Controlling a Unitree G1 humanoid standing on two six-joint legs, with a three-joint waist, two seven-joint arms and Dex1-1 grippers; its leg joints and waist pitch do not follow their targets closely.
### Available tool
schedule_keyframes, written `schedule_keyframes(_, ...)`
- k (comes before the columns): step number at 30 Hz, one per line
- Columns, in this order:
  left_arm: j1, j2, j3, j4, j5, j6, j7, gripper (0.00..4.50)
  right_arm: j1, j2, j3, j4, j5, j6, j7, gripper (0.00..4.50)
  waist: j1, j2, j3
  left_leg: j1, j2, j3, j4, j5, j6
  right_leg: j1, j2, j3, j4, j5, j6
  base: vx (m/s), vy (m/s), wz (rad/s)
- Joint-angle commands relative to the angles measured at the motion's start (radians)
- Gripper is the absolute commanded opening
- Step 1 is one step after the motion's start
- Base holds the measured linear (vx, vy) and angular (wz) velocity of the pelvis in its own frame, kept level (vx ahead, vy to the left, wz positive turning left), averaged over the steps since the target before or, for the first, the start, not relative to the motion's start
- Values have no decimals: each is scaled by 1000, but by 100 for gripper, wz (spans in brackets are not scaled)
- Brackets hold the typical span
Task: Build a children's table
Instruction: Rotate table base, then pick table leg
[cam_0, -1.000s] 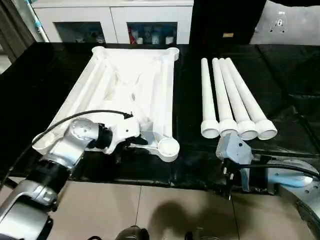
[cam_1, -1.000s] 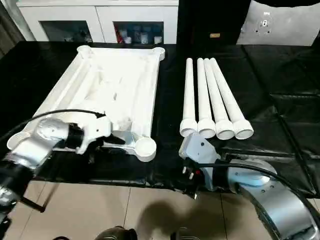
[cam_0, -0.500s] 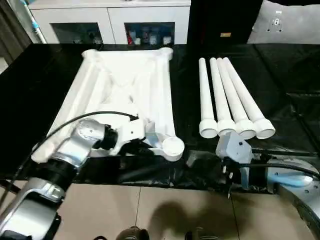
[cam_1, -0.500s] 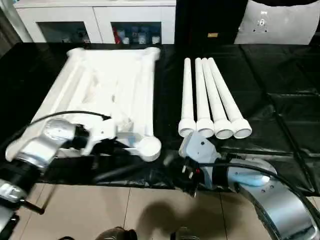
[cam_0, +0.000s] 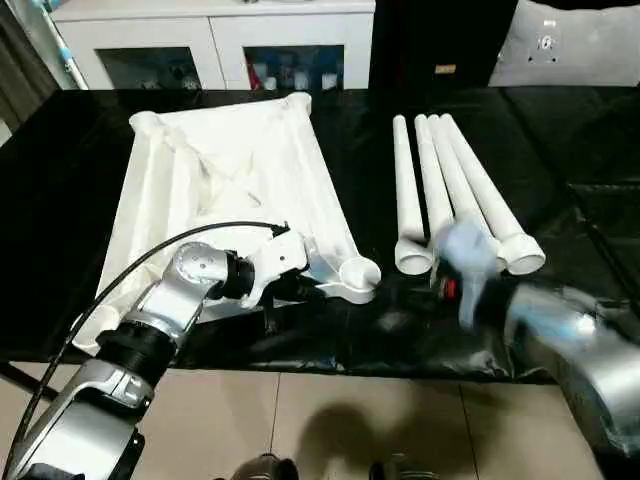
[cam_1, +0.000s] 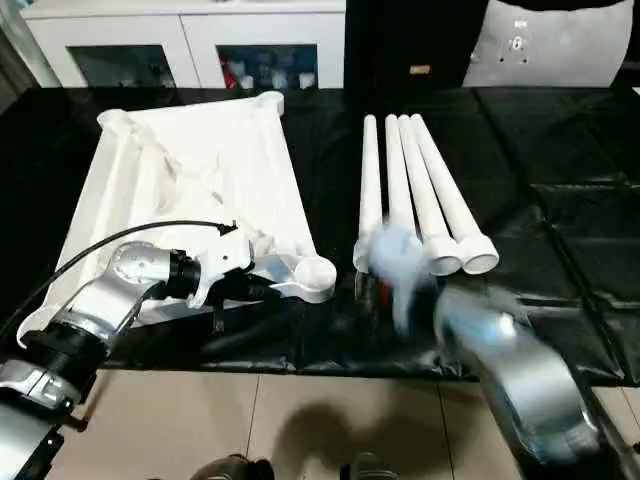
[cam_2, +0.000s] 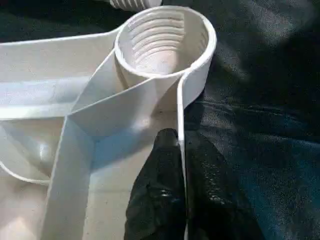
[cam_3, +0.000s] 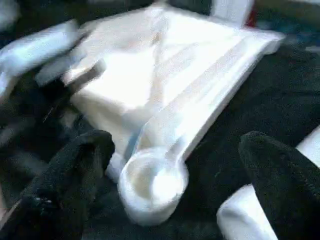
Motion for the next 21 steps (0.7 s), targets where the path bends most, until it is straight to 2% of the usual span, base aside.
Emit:
schedule_keyframes(1, -2, 12, 52, -66, -34, -13, 8, 58, -62, 44, -27, 56, -20, 15, -99, 450, 2, 0, -75, 27, 123, -55, -82, -148, 55, 39, -131, 52, -66, -74, -288, 0, 0, 0)
schedule_keyframes(2, 1, 17, 57, -84, -40, -5, 5, 69, -90, 63, -34, 88, -39, 12, -139, 450, 0, -1, -77, 27, 121, -53, -82, -145, 51, 38, -131, 52, -65, -63, -290, 0, 0, 0)
schedule_keyframes(4, 20, 34, 77, -155, -65, 27, -3, 98, -193, 93, -16, 222, -136, 21, -249, 450, -4, 3, -72, 29, 113, -52, -85, -168, 14, 36, -128, 49, -66, -86, -292, 0, 0, 0)
schedule_keyframes(5, 20, 34, 77, -155, -65, 27, -3, 97, -193, 93, -16, 222, -136, 21, -249, 450, -2, 2, -72, 32, 114, -50, -83, -179, 4, 34, -129, 52, -68, -97, -289, 0, 0, 0)
schedule_keyframes(6, 23, 37, 81, -168, -69, 35, -3, 103, -219, 90, -1, 255, -166, 21, -265, 450, 0, 6, -67, 33, 115, -48, -84, -194, -6, 35, -129, 55, -69, -109, -280, 0, 0, 0)
schedule_keyframes(7, 26, 41, 85, -181, -72, 46, 0, 116, -245, 96, 2, 289, -174, 37, -274, 450, 0, 8, -67, 32, 112, -46, -83, -194, -7, 35, -127, 55, -68, -105, -277, 0, 0, 0)
schedule_keyframes(8, 35, 49, 98, -217, -76, 68, 13, 131, -322, 110, 17, 388, -209, 84, -320, 450, -3, 9, -67, 30, 111, -51, -84, -189, -13, 38, -127, 54, -62, -87, -280, 0, 0, 0)
schedule_keyframes(9, 44, 57, 104, -242, -79, 88, 18, 141, -359, 123, 19, 441, -201, 96, -317, 450, -6, 8, -65, 30, 110, -49, -85, -186, -13, 39, -125, 54, -65, -84, -280, 0, 0, 0)
schedule_keyframes(10, 48, 61, 107, -255, -80, 101, 20, 141, -382, 129, 20, 473, -194, 100, -312, 450, -7, 8, -67, 31, 111, -49, -81, -187, -14, 41, -131, 56, -64, -82, -284, 0, 0, 0)
schedule_keyframes(11, 64, 70, 115, -294, -81, 128, 29, 145, -437, 142, 20, 563, -202, 88, -335, 450, -7, 17, -61, 28, 111, -49, -80, -181, -10, 41, -133, 57, -65, -81, -281, 0, 0, 0)
schedule_keyframes(13, 82, 75, 127, -347, -88, 170, 45, 164, -498, 158, 10, 670, -209, 77, -359, 450, -14, 10, -57, 27, 112, -48, -80, -175, -9, 41, -132, 57, -65, -79, -289, 0, 0, 0)
schedule_keyframes(14, 104, 75, 143, -409, -104, 221, 67, 175, -551, 176, -11, 774, -216, 60, -383, 450, -12, 15, -57, 26, 111, -46, -78, -163, -3, 43, -131, 57, -65, -79, -288, 0, 0, 0)
schedule_keyframes(15, 125, 76, 153, -454, -118, 251, 81, 182, -579, 187, -27, 837, -214, 44, -392, 450, -13, 6, -53, 23, 111, -45, -79, -148, 6, 43, -131, 57, -65, -74, -291, 0, 0, 0)
schedule_keyframes(16, 135, 76, 158, -476, -125, 266, 87, 184, -592, 192, -34, 868, -212, 35, -396, 450, -13, 13, -58, 24, 113, -44, -75, -143, 6, 44, -136, 58, -62, -70, -296, 0, 0, 0)
schedule_keyframes(17, 143, 76, 162, -495, -130, 278, 92, 195, -604, 196, -40, 895, -213, 27, -400, 450, -12, 13, -53, 22, 114, -44, -78, -132, 14, 43, -130, 56, -64, -64, -292, 0, 0, 0)
schedule_keyframes(18, 155, 76, 167, -532, -135, 304, 106, 208, -631, 201, -49, 955, -217, 9, -409, 450, -8, 12, -54, 24, 116, -42, -79, -123, 20, 40, -126, 54, -59, -44, -293, 0, 0, 0)
schedule_keyframes(19, 156, 76, 168, -536, -136, 307, 108, 208, -635, 201, -50, 962, -218, 7, -409, 450, -7, 13, -54, 25, 116, -43, -80, -122, 21, 40, -126, 52, -58, -36, -296, 0, 0, 0)
schedule_keyframes(21, 184, 74, 185, -614, -159, 380, 130, 208, -689, 219, -57, 1083, -209, -37, -401, 450, -6, 13, -51, 22, 116, -42, -81, -126, 31, 40, -128, 50, -58, -27, -304, 0, 0, 0)
